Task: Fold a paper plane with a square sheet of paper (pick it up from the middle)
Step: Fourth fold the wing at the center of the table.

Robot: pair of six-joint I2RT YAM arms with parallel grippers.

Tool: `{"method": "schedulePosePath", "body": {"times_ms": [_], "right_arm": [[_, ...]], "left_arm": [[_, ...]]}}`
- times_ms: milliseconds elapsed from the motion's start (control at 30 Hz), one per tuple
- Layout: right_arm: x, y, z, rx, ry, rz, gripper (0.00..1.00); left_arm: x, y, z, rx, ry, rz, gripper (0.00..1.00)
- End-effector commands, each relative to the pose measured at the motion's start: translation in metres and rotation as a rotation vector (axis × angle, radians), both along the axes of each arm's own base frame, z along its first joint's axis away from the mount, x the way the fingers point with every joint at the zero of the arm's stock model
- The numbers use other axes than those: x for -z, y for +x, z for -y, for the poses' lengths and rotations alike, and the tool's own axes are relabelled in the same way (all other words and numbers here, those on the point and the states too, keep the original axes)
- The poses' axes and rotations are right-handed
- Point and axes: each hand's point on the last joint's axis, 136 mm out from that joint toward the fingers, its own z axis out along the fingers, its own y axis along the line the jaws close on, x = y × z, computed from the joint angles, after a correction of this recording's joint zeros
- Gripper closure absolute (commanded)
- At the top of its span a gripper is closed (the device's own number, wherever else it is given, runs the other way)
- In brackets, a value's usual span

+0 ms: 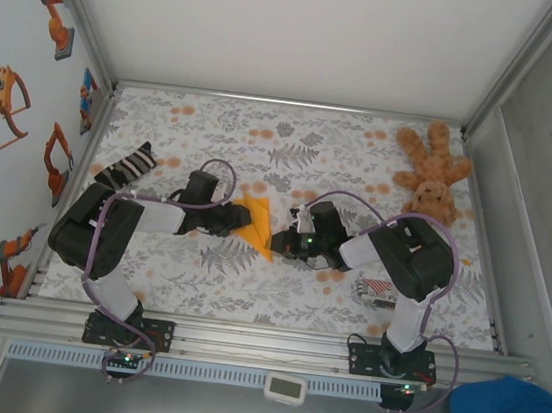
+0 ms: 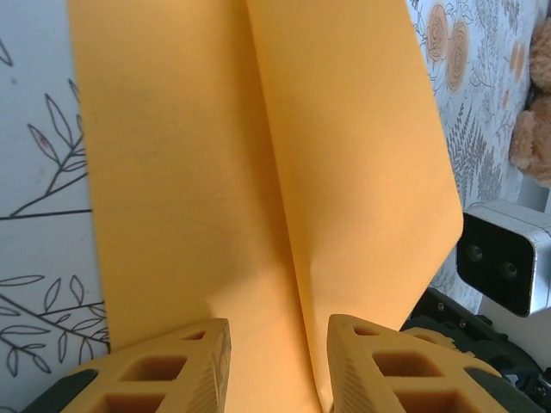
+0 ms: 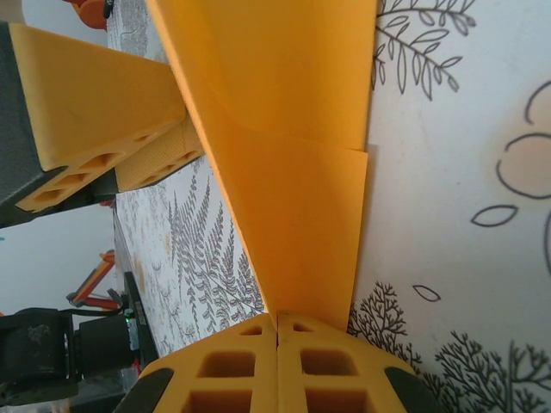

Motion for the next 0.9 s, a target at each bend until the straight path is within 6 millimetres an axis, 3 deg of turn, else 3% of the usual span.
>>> {"method": "schedulePosePath", "body": {"times_ms": [0, 67, 133, 367, 867], "right_arm": [[0.055, -0.02, 0.027, 0.042, -0.185, -0.148, 1.0], [0.056, -0.02, 0.029, 0.038, -0.202, -0.15, 1.0], [0.056, -0.02, 0.029, 0.036, -0.207, -0.15, 1.0], [0.06, -0.021, 0.03, 0.037, -0.219, -0.155, 1.0], [0.063, -0.022, 0.033, 0.039, -0.231, -0.145, 1.0]], "left_arm": [[-0.043, 0.011, 0.015, 0.044, -0.073, 0.094, 0.66], [-0.059, 0.011, 0.023, 0.071, -0.101, 0.136, 0.7], [-0.062, 0.008, 0.029, 0.092, -0.11, 0.144, 0.73], [-0.042, 0.004, 0.042, 0.121, -0.165, 0.096, 0.87], [-0.014, 0.002, 0.046, 0.128, -0.154, 0.046, 0.88]]}}
